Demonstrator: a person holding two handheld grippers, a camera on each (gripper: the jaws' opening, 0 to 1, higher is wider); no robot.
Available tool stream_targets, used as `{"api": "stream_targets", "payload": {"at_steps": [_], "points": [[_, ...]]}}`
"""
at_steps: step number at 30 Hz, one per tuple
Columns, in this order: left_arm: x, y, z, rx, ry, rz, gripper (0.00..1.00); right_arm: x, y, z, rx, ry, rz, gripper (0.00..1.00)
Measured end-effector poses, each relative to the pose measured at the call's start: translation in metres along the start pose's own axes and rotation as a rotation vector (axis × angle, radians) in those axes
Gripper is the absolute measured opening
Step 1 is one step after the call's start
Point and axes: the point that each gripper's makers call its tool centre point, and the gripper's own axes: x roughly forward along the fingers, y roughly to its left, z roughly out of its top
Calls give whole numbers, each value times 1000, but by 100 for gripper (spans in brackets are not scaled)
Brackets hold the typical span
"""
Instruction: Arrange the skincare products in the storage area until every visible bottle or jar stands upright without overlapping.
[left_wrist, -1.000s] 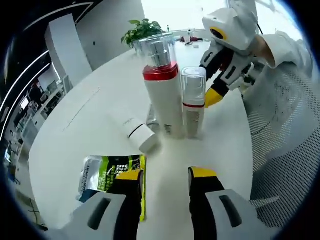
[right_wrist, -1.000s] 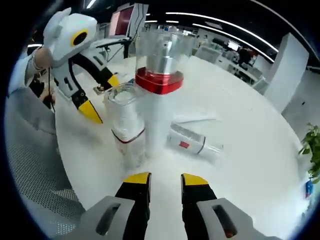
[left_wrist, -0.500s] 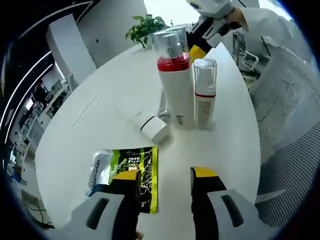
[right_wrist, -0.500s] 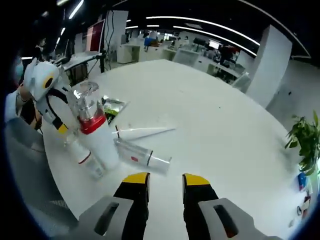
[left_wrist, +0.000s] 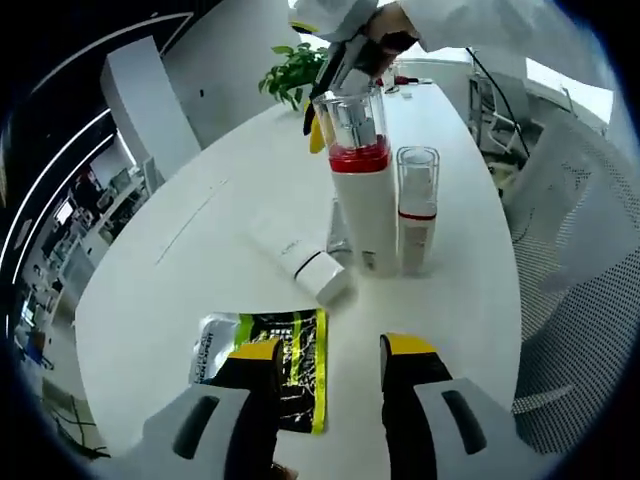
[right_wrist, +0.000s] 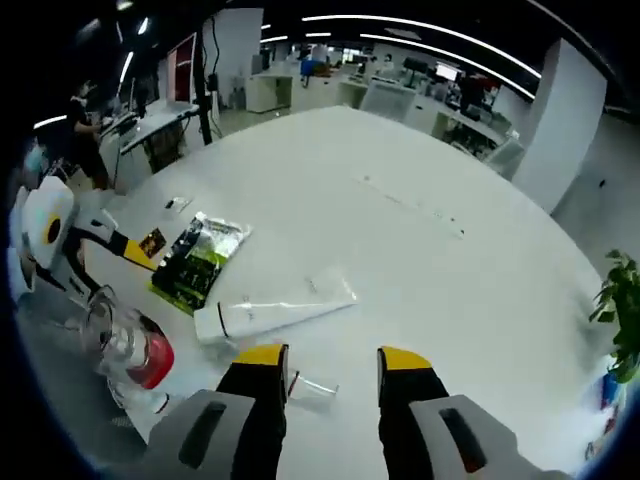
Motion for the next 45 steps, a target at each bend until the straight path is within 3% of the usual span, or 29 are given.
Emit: {"api": "stream_targets", "payload": {"at_steps": [2,6,9,16,19,24,27,31,34,45], "points": [[-1,1,1,2,-4,5,39,4,9,5,28,21,37,34],[-2,5,-1,4,-2,18,39,29,6,22,37,64,64,39],[-3,7,-1,3,0,21,39,38,29,18,69,103,96,50],[-6,11,-2,12,3,35,39,65,49,3,131,240,121,57],[-8,10,-1,23,5,36,39,77,53,3,137,259,123,62],[-7,10,-1,35,9,33,39,79,59,-13,127,378,139,60],[-8,10,0,39,6,36,38,88,54,-9,115,376,122,52],[-9,10,0,36,5,36,38,89,66,-21,149,445,173,55],[-9,12,-3,38,12,40,38,94,65,-20,198,456,161,51],[-9,13,-6,44,29,45,38,113,77,-19,101,501,183,47]]}}
